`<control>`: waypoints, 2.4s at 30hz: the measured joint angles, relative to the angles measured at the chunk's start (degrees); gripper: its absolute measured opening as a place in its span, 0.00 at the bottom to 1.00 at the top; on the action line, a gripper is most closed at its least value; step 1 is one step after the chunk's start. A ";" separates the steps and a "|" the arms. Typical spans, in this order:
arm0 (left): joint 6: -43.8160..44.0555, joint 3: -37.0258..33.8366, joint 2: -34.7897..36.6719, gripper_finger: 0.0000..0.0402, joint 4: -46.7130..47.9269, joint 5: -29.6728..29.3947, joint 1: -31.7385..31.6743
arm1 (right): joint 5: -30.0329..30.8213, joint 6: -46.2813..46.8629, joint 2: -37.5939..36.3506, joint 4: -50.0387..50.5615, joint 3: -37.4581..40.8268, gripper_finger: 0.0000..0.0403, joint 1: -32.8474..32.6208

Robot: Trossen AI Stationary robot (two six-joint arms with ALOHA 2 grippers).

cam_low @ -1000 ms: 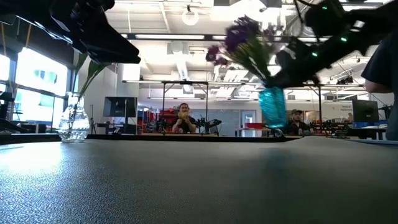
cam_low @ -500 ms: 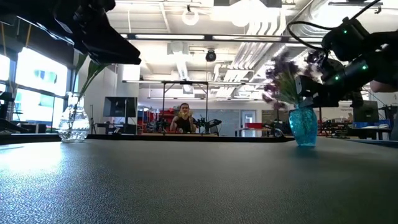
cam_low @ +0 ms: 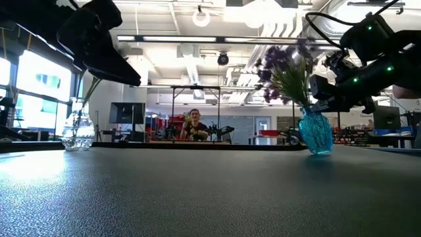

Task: Sort flowers into vase by color
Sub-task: Move the blue vase to the top right of the table

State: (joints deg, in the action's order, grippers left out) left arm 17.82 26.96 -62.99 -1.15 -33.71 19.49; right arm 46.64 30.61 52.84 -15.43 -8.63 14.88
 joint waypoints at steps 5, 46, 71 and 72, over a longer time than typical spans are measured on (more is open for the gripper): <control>0.07 0.00 0.00 0.43 0.00 0.00 0.06 | 0.37 -0.02 0.04 1.04 0.05 0.00 -3.82; 0.09 0.00 -0.02 0.43 -1.77 0.04 0.06 | -3.01 5.07 -7.48 31.66 -8.26 0.16 -7.46; 0.07 0.00 0.01 0.43 -1.75 0.07 0.05 | -7.01 -3.07 -4.96 42.14 -19.38 0.71 1.38; 0.07 0.00 0.01 0.43 -1.75 0.06 0.03 | -8.21 -4.64 -4.21 40.75 -19.38 0.70 2.30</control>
State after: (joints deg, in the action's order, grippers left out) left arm 17.89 26.96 -62.98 -2.90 -33.65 19.53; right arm 38.43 25.97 48.63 25.32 -28.01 17.19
